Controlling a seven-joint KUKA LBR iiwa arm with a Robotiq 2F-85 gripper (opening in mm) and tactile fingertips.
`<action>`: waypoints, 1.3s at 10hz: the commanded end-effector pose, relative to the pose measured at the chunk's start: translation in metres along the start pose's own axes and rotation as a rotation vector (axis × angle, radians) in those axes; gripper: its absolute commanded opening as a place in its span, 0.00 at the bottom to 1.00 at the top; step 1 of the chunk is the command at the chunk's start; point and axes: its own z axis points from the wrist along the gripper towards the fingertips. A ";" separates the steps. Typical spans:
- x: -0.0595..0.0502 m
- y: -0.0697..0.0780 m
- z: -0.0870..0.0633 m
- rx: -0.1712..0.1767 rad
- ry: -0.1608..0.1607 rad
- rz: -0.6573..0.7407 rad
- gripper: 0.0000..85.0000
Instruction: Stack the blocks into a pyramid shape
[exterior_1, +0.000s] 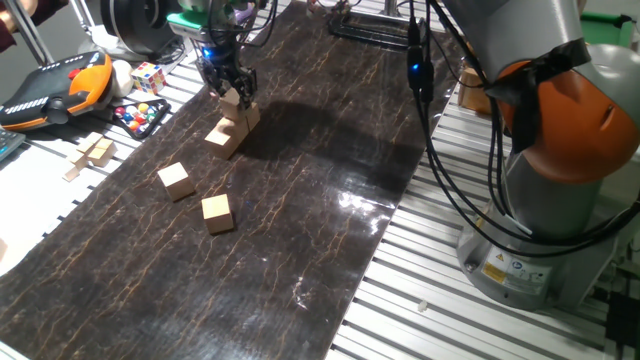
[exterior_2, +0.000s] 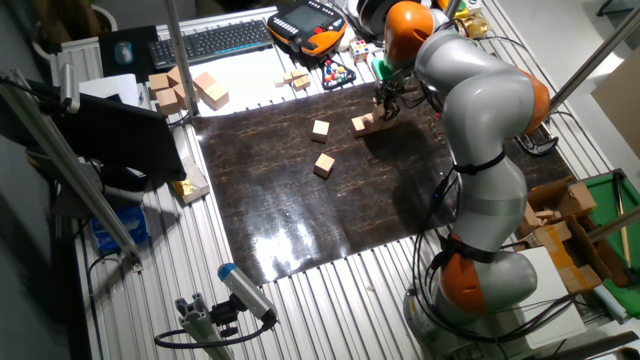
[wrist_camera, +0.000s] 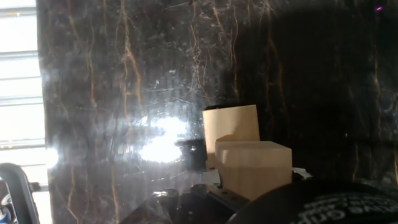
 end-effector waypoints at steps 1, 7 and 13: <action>0.000 0.000 0.000 -0.003 0.000 0.007 0.01; 0.000 0.002 0.004 -0.013 0.011 -0.036 0.01; -0.001 0.003 0.005 -0.027 0.011 -0.056 0.01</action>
